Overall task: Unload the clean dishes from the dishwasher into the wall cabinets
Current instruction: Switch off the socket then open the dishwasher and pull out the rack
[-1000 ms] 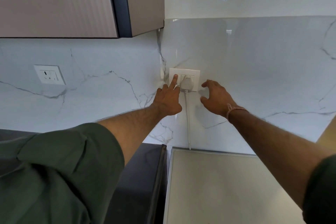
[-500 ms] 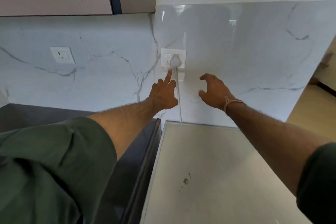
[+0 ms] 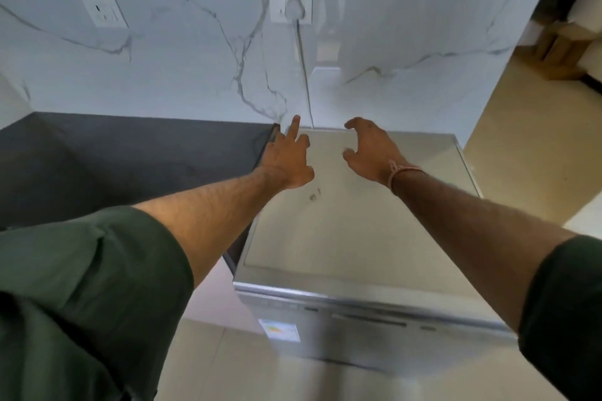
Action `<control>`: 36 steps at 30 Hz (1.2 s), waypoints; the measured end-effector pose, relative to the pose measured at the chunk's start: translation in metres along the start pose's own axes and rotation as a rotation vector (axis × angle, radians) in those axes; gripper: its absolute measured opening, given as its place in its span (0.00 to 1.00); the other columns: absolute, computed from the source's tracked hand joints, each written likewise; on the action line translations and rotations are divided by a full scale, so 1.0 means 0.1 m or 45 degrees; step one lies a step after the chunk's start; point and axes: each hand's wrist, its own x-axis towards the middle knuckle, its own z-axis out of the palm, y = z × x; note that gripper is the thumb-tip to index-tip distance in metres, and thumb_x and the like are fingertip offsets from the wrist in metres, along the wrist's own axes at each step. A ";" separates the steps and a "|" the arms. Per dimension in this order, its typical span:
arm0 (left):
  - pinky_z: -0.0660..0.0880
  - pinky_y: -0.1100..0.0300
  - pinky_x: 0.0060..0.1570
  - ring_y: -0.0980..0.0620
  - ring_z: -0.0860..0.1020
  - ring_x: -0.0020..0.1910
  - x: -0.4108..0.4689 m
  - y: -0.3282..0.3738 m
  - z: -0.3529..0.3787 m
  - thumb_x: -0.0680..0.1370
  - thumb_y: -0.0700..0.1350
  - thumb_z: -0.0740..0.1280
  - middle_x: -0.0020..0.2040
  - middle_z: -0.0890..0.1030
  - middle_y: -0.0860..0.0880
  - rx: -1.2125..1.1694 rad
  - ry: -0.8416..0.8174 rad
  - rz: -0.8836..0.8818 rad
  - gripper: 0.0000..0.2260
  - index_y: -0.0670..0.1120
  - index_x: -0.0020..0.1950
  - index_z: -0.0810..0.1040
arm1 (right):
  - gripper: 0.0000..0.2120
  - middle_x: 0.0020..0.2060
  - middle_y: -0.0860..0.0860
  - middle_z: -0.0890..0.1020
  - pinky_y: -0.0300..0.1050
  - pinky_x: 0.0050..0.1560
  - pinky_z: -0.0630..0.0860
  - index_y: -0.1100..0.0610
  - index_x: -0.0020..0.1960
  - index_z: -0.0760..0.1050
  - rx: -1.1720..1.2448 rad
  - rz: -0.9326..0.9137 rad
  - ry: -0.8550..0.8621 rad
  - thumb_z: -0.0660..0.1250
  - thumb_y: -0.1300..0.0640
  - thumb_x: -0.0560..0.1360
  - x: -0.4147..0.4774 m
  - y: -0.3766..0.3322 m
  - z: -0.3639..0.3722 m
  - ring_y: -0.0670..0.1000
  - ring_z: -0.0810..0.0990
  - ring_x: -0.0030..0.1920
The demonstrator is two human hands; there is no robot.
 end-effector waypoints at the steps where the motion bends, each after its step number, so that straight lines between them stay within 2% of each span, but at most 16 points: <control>1: 0.62 0.41 0.72 0.39 0.58 0.76 -0.10 0.03 0.07 0.74 0.51 0.71 0.81 0.42 0.48 -0.015 -0.010 -0.003 0.30 0.48 0.73 0.66 | 0.26 0.71 0.54 0.69 0.51 0.68 0.69 0.55 0.72 0.65 -0.003 0.012 0.001 0.66 0.56 0.75 -0.13 0.03 0.04 0.55 0.71 0.68; 4: 0.65 0.44 0.71 0.41 0.62 0.73 -0.50 0.13 0.31 0.74 0.52 0.70 0.81 0.44 0.49 -0.038 -0.034 0.000 0.27 0.49 0.71 0.68 | 0.25 0.70 0.54 0.70 0.52 0.67 0.69 0.55 0.71 0.66 -0.002 0.064 -0.012 0.66 0.56 0.75 -0.60 0.12 0.20 0.56 0.71 0.67; 8: 0.62 0.47 0.71 0.42 0.61 0.75 -1.06 0.27 0.62 0.76 0.52 0.70 0.81 0.47 0.47 -0.143 -0.109 -0.041 0.26 0.50 0.71 0.68 | 0.24 0.69 0.55 0.71 0.50 0.66 0.69 0.55 0.70 0.67 0.011 0.147 -0.022 0.65 0.57 0.75 -1.25 0.24 0.41 0.56 0.71 0.67; 12: 0.65 0.52 0.69 0.44 0.64 0.73 -1.59 0.40 1.00 0.76 0.54 0.71 0.78 0.57 0.46 -0.528 -0.122 -0.161 0.25 0.49 0.69 0.70 | 0.23 0.67 0.55 0.73 0.48 0.64 0.70 0.54 0.70 0.67 0.073 0.248 -0.006 0.66 0.56 0.76 -1.90 0.30 0.68 0.56 0.73 0.64; 16: 0.72 0.60 0.56 0.48 0.74 0.61 -2.08 0.49 1.42 0.76 0.52 0.72 0.68 0.68 0.47 -1.006 -0.099 -0.337 0.21 0.48 0.67 0.71 | 0.21 0.64 0.53 0.76 0.53 0.63 0.73 0.54 0.68 0.69 0.240 0.363 0.008 0.67 0.55 0.76 -2.43 0.39 1.05 0.55 0.76 0.59; 19: 0.75 0.62 0.45 0.51 0.77 0.50 -2.32 0.55 1.77 0.76 0.50 0.71 0.55 0.77 0.49 -1.201 -0.023 -0.443 0.15 0.47 0.60 0.75 | 0.17 0.59 0.52 0.78 0.48 0.60 0.74 0.55 0.64 0.73 0.379 0.464 0.079 0.67 0.56 0.75 -2.75 0.51 1.31 0.53 0.78 0.57; 21: 0.76 0.61 0.40 0.52 0.79 0.44 -2.42 0.62 1.98 0.76 0.48 0.69 0.47 0.80 0.50 -1.321 0.005 -0.669 0.08 0.47 0.53 0.77 | 0.13 0.53 0.51 0.80 0.42 0.52 0.75 0.55 0.59 0.75 0.499 0.544 0.138 0.68 0.57 0.75 -2.92 0.62 1.47 0.51 0.78 0.52; 23: 0.80 0.56 0.43 0.48 0.79 0.38 -2.49 0.70 2.19 0.78 0.46 0.66 0.41 0.81 0.46 -1.730 -0.075 -0.930 0.06 0.44 0.46 0.77 | 0.07 0.48 0.50 0.81 0.41 0.45 0.77 0.53 0.52 0.77 0.660 0.679 0.210 0.68 0.55 0.74 -3.05 0.77 1.68 0.50 0.80 0.47; 25: 0.80 0.55 0.45 0.45 0.79 0.39 -2.57 0.76 2.39 0.83 0.47 0.61 0.38 0.81 0.43 -2.246 -0.202 -1.048 0.12 0.41 0.46 0.77 | 0.04 0.46 0.53 0.83 0.50 0.47 0.82 0.53 0.46 0.78 0.886 0.865 0.297 0.67 0.54 0.72 -3.12 0.93 1.86 0.52 0.83 0.44; 27: 0.78 0.51 0.57 0.41 0.81 0.53 -2.59 0.80 2.54 0.85 0.50 0.56 0.50 0.82 0.40 -2.584 -0.253 -1.065 0.17 0.37 0.54 0.76 | 0.04 0.47 0.58 0.83 0.53 0.51 0.82 0.58 0.47 0.77 1.278 1.052 0.361 0.65 0.60 0.74 -3.13 1.02 1.97 0.54 0.83 0.42; 29: 0.72 0.48 0.67 0.38 0.76 0.65 -2.59 0.83 2.65 0.86 0.51 0.52 0.65 0.77 0.37 -2.847 -0.227 -1.050 0.21 0.35 0.64 0.72 | 0.06 0.48 0.59 0.81 0.51 0.55 0.81 0.62 0.50 0.76 1.681 1.151 0.386 0.61 0.65 0.76 -3.13 1.05 2.04 0.57 0.82 0.47; 30: 0.69 0.48 0.69 0.38 0.73 0.68 -2.57 0.85 2.70 0.86 0.51 0.51 0.69 0.74 0.36 -2.959 -0.192 -1.050 0.23 0.34 0.69 0.69 | 0.08 0.50 0.59 0.80 0.51 0.58 0.79 0.64 0.52 0.75 1.835 1.155 0.379 0.58 0.65 0.77 -3.12 1.04 2.08 0.59 0.82 0.51; 34: 0.62 0.45 0.74 0.38 0.67 0.74 -2.47 0.90 2.79 0.86 0.52 0.49 0.74 0.67 0.37 -3.257 -0.058 -0.999 0.25 0.36 0.76 0.62 | 0.14 0.60 0.61 0.78 0.50 0.65 0.73 0.69 0.58 0.73 2.317 1.094 0.424 0.53 0.68 0.78 -3.03 1.03 2.21 0.60 0.78 0.61; 36: 0.58 0.45 0.76 0.39 0.63 0.76 -2.46 0.96 2.80 0.86 0.52 0.48 0.77 0.64 0.38 -3.340 -0.037 -0.949 0.26 0.36 0.77 0.59 | 0.15 0.60 0.62 0.77 0.51 0.68 0.71 0.70 0.57 0.74 2.476 1.059 0.478 0.53 0.70 0.76 -2.99 1.01 2.23 0.60 0.76 0.64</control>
